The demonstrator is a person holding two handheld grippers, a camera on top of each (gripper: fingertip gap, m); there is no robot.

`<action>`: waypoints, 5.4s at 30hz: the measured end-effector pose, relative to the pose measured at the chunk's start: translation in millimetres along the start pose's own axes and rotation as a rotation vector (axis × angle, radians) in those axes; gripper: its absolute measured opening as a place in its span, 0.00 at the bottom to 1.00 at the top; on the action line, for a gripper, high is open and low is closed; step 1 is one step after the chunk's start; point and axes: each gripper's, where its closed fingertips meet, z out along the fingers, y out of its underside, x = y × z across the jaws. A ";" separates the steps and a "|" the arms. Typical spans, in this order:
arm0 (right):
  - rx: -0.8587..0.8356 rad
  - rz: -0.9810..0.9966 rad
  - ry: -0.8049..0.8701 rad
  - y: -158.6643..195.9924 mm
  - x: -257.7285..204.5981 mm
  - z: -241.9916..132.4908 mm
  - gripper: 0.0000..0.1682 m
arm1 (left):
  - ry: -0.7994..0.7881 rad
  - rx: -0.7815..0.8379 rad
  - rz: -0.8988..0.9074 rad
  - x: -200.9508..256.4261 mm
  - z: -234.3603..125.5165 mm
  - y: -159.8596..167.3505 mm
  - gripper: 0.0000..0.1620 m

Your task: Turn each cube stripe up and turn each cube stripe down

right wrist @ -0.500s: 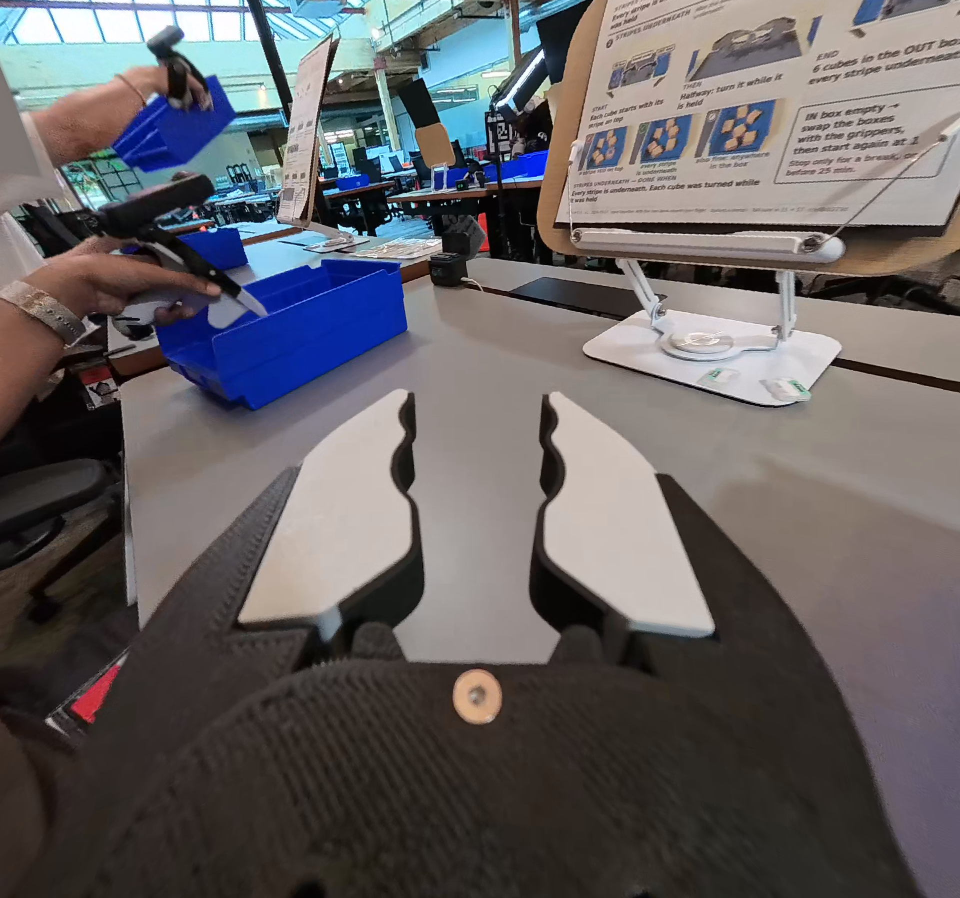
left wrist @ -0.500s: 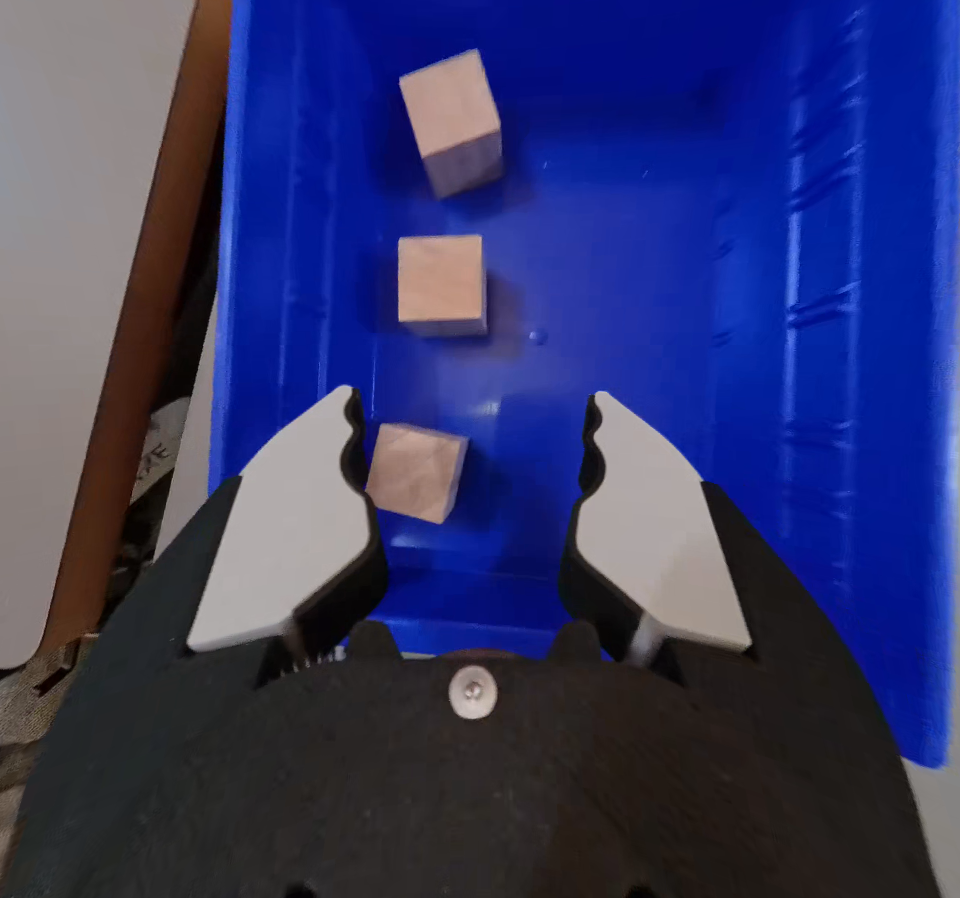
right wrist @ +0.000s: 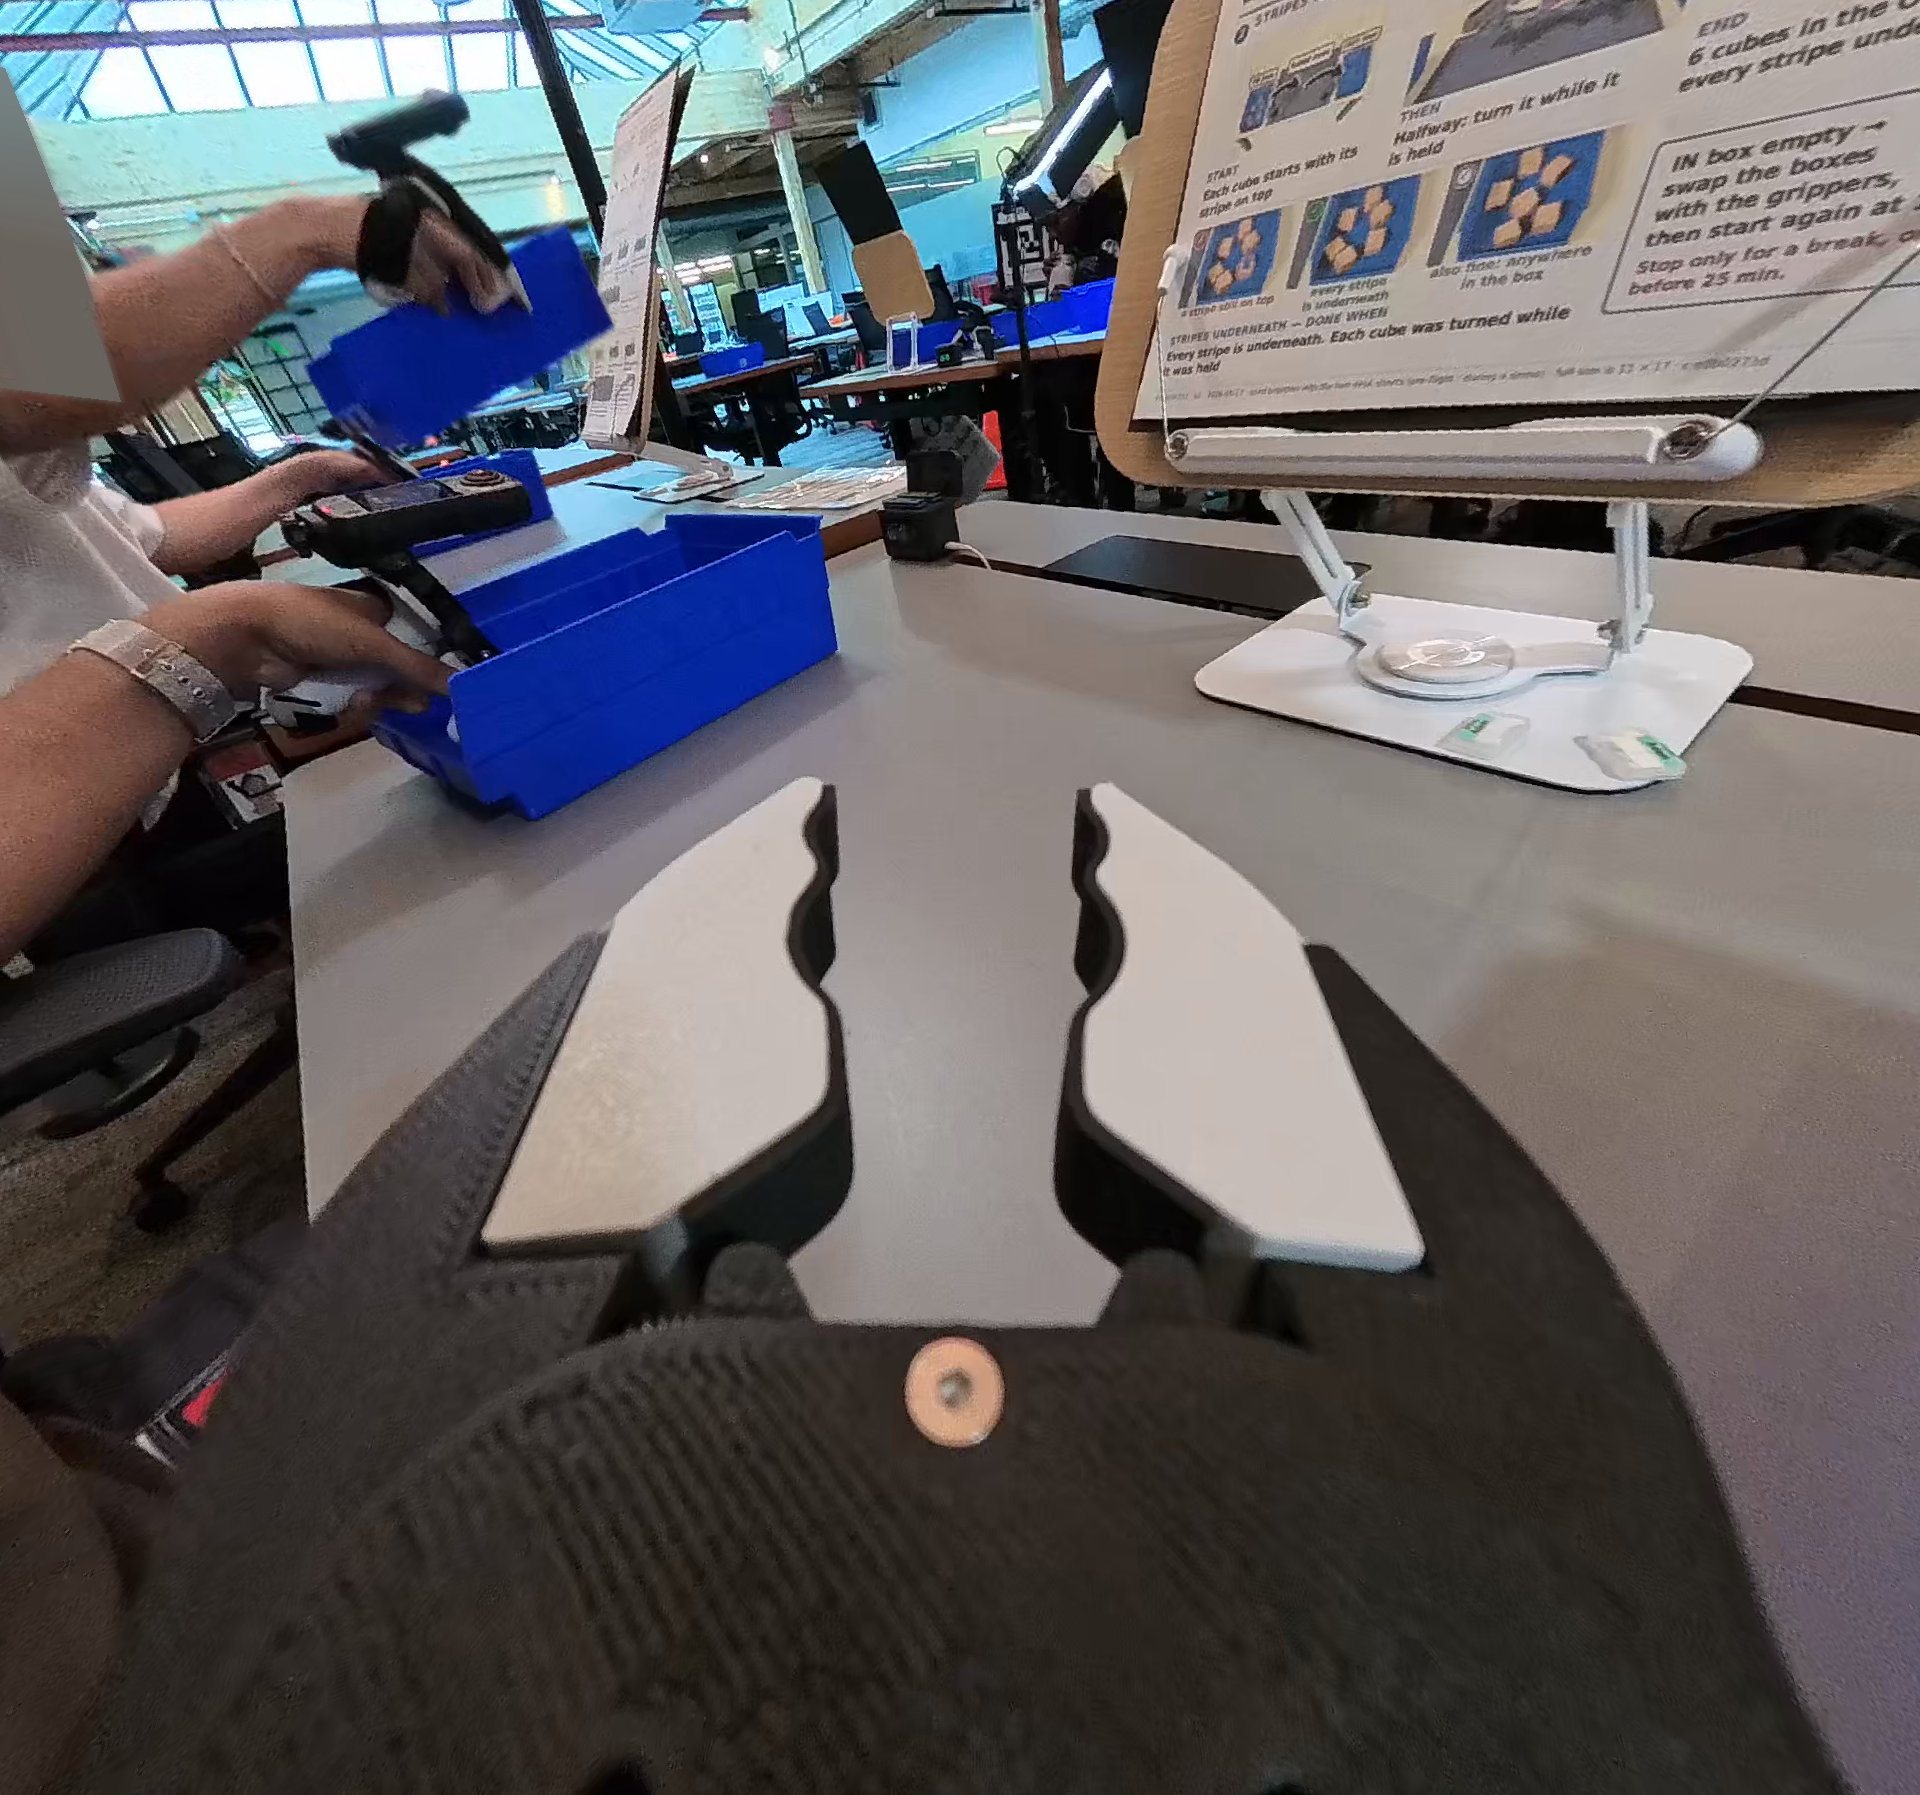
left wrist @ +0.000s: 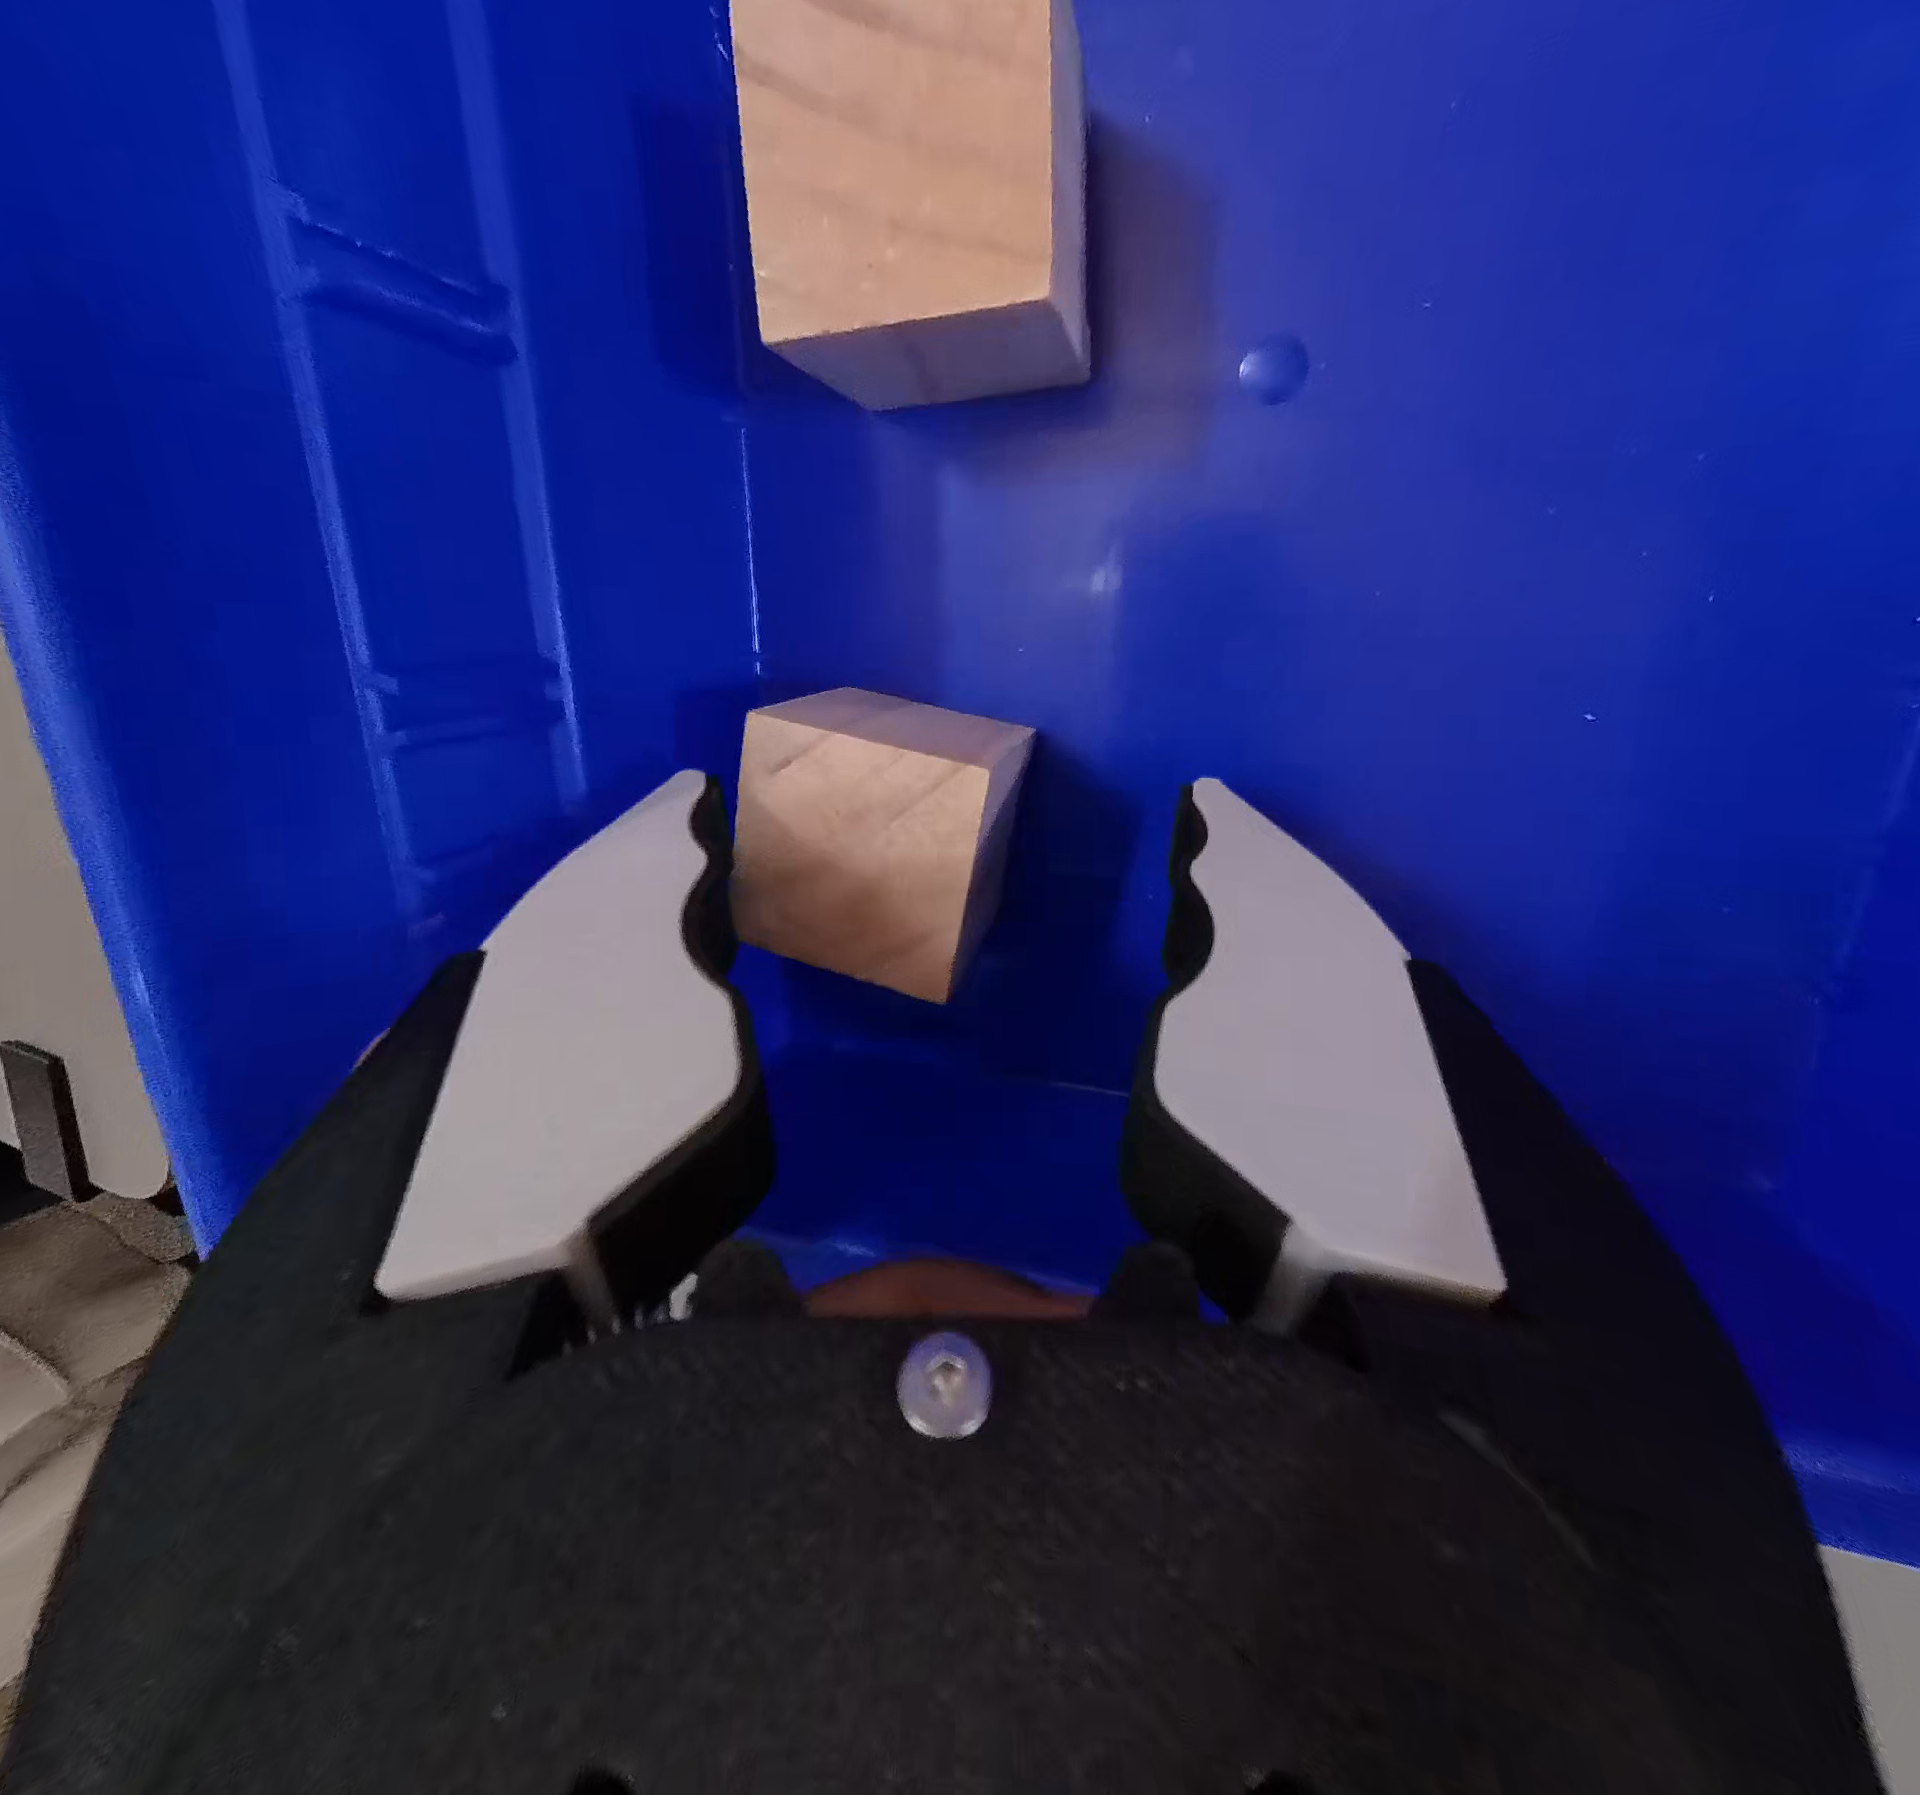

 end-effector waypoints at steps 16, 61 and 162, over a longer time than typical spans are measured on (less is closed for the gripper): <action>-0.015 0.006 -0.010 4.2 -1.4 3.0 0.25 | 0.461 0.512 -0.124 44.4 -85.7 -78.9 0.30; 0.183 -0.018 -0.194 -13.8 -88.5 18.5 0.41 | 2.234 0.532 0.185 415.0 -310.3 25.8 0.29; -0.385 -0.101 -0.023 94.9 -67.0 19.5 0.36 | 0.200 0.648 -0.209 4.6 -38.9 -126.4 0.52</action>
